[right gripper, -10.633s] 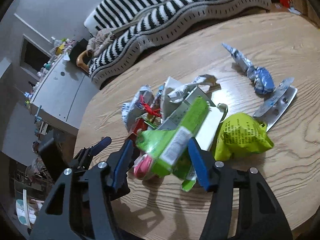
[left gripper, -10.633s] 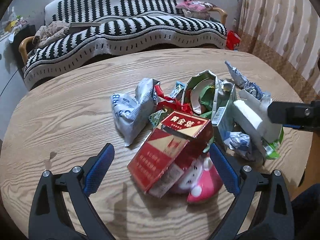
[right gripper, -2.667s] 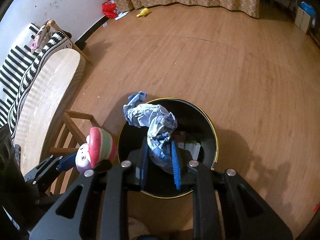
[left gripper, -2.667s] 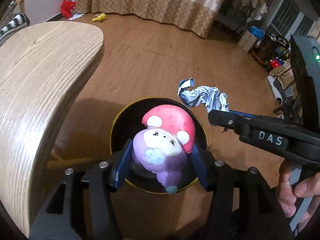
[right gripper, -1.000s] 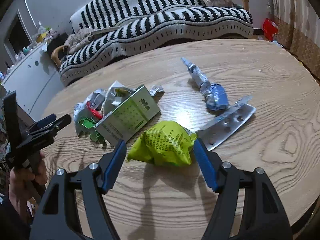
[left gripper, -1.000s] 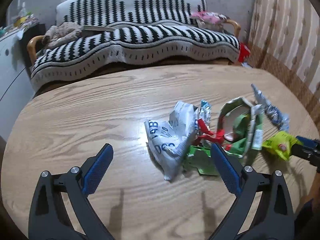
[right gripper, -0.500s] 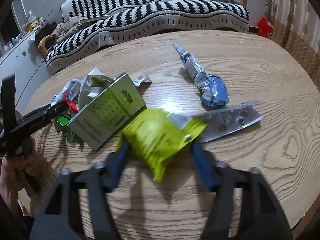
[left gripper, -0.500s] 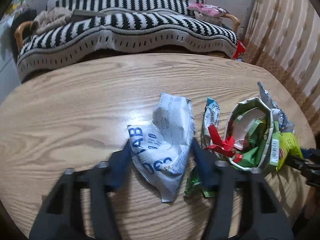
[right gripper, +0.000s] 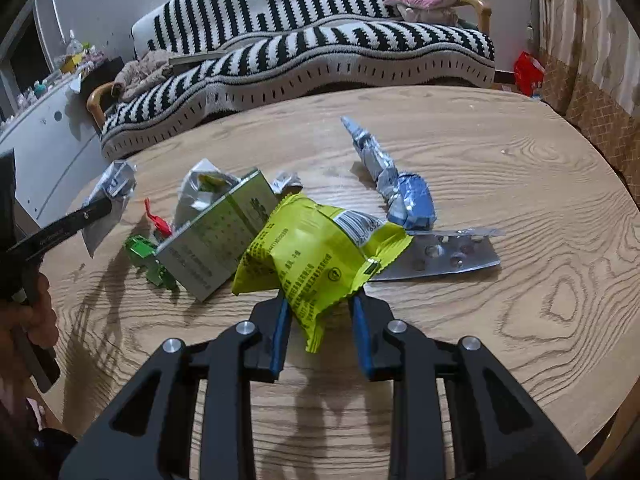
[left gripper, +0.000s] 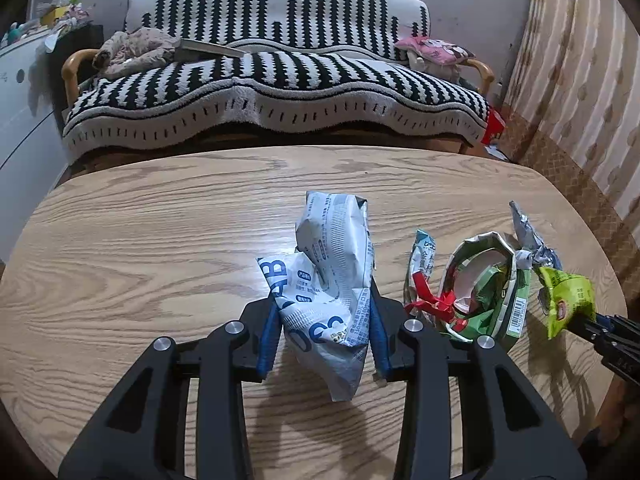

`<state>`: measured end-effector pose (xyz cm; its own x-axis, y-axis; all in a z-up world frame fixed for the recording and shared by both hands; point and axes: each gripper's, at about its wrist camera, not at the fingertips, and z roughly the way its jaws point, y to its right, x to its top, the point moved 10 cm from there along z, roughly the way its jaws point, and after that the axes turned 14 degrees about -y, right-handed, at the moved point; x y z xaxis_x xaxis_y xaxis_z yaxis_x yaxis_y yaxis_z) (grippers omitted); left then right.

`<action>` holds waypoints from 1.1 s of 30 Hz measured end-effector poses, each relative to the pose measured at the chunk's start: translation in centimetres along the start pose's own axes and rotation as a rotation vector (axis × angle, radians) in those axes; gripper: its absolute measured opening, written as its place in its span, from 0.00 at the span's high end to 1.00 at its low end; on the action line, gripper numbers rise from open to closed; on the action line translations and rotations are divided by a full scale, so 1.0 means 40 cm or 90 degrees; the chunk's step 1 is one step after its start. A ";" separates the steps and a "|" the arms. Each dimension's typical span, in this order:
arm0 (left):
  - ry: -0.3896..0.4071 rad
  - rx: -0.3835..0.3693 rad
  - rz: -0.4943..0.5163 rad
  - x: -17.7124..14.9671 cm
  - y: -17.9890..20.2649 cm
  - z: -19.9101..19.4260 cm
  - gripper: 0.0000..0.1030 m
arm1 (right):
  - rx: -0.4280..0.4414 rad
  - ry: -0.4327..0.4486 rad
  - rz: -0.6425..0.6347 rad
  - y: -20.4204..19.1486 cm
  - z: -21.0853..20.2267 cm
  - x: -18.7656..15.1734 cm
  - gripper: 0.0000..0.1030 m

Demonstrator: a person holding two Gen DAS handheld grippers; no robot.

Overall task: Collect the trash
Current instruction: 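Grasp the white printed wrapper with the left tool while the right tool grasps the yellow-green chip bag, then carry the wrapper and chip bag over the black bin and open both tools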

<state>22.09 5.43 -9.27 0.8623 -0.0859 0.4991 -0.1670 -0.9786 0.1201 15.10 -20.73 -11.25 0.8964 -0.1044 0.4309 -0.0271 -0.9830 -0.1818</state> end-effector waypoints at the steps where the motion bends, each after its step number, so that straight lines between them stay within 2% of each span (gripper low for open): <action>1: 0.002 0.001 -0.006 -0.001 -0.004 -0.006 0.64 | 0.002 0.003 0.000 0.002 -0.007 0.000 0.73; 7: 0.012 0.000 -0.006 0.001 0.034 -0.041 0.64 | 0.006 0.022 0.005 0.038 -0.064 -0.009 0.73; 11: 0.019 -0.019 0.035 0.007 0.154 -0.063 0.64 | -0.016 0.036 0.049 0.144 -0.113 -0.028 0.73; 16: 0.016 -0.047 0.133 -0.013 0.409 -0.063 0.64 | -0.064 0.048 0.143 0.363 -0.188 -0.119 0.73; 22: 0.007 -0.122 0.283 -0.095 0.789 -0.081 0.64 | -0.128 0.074 0.257 0.621 -0.302 -0.256 0.73; 23: 0.000 -0.143 0.317 -0.127 0.874 -0.085 0.64 | -0.139 0.078 0.285 0.676 -0.325 -0.294 0.73; 28: -0.037 -0.214 0.453 -0.294 1.179 -0.090 0.64 | -0.181 0.085 0.387 0.860 -0.408 -0.440 0.73; 31: -0.084 -0.269 0.518 -0.419 1.343 -0.077 0.64 | -0.200 0.076 0.449 0.959 -0.438 -0.541 0.73; 33: -0.095 -0.280 0.560 -0.486 1.419 -0.064 0.64 | -0.206 0.063 0.488 1.014 -0.442 -0.611 0.73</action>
<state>-5.36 -47.97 -9.97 0.3921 -0.8004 0.4533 -0.9125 -0.4010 0.0813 -15.71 -60.73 -13.54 0.5361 -0.7590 0.3695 -0.7521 -0.6282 -0.1993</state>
